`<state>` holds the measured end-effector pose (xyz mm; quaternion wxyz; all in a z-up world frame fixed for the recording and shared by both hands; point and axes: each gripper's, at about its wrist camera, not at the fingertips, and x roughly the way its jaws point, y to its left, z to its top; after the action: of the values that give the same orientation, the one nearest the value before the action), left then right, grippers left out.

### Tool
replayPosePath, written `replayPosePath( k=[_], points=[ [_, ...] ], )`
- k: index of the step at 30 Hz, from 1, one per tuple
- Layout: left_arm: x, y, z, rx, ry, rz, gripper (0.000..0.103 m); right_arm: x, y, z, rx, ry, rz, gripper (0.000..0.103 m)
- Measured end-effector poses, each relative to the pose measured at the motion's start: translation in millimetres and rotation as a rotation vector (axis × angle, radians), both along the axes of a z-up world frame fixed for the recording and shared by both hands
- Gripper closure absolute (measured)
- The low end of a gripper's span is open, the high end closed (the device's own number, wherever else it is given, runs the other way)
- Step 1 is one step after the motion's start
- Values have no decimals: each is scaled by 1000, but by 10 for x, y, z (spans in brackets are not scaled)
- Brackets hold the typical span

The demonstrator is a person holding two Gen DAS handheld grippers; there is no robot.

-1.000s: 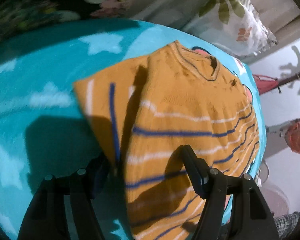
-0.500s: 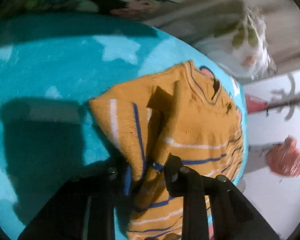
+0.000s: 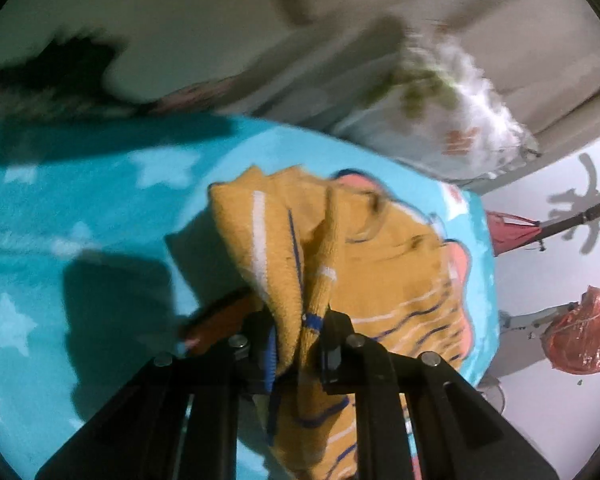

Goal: Fold small clothes

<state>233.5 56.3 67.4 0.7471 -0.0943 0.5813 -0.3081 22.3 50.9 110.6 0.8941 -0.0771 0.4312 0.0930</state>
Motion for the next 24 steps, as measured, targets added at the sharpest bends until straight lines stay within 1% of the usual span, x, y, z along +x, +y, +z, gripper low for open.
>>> replayPosePath(
  k=[2, 3, 4, 7, 9, 10, 11, 12, 13, 14, 15, 16, 17, 19, 20, 21, 22, 23, 24],
  points=[
    [-98, -330, 150, -5, -25, -28, 88, -87, -330, 100, 33, -15, -39, 94],
    [-148, -537, 192, -10, -34, -44, 89, -159, -577, 161, 54, -20, -71, 94],
    [-197, -740, 212, -14, -41, -59, 89, -211, -704, 185, 64, -21, -90, 94],
    [-372, -1472, 218, -35, -52, -125, 89, -485, -1354, 240, 69, -32, -184, 94],
    [-487, -1942, 136, -43, -38, -175, 89, -681, -1838, 183, 64, -17, -257, 94],
    [-555, -2202, 42, -30, -27, -201, 89, -747, -2050, 137, 67, 3, -287, 94],
    [-595, -2394, -55, -10, -13, -217, 86, -805, -2240, 59, 70, 30, -317, 93],
    [-628, -2562, -176, 11, 6, -228, 84, -877, -2448, -70, 81, 70, -354, 93],
    [-660, -2706, -290, 16, 25, -235, 84, -916, -2596, -187, 103, 109, -376, 92],
    [-693, -2802, -370, 4, 49, -230, 82, -938, -2782, -323, 141, 160, -397, 91],
    [-718, -2828, -383, -13, 62, -220, 80, -981, -2966, -455, 198, 206, -422, 84],
    [-744, -2824, -368, -33, 74, -212, 79, -1014, -3056, -499, 227, 221, -433, 79],
    [-784, -2794, -309, -62, 72, -209, 77, -1050, -3148, -509, 249, 235, -450, 77],
    [-881, -2663, -138, -97, 38, -199, 67, -1117, -3320, -443, 287, 223, -456, 76],
    [-922, -2607, -71, -99, 20, -190, 56, -1131, -3411, -409, 308, 217, -458, 76],
    [-978, -2503, 21, -93, -16, -171, 49, -1137, -3498, -363, 324, 210, -467, 75],
    [-1036, -2388, 93, -72, -52, -148, 46, -1126, -3560, -324, 341, 202, -472, 75],
    [-1078, -2263, 149, -38, -83, -122, 42, -1102, -3632, -286, 364, 192, -480, 75],
    [-1140, -2128, 175, 15, -118, -84, 41, -1052, -3703, -252, 397, 183, -488, 74]
  ],
)
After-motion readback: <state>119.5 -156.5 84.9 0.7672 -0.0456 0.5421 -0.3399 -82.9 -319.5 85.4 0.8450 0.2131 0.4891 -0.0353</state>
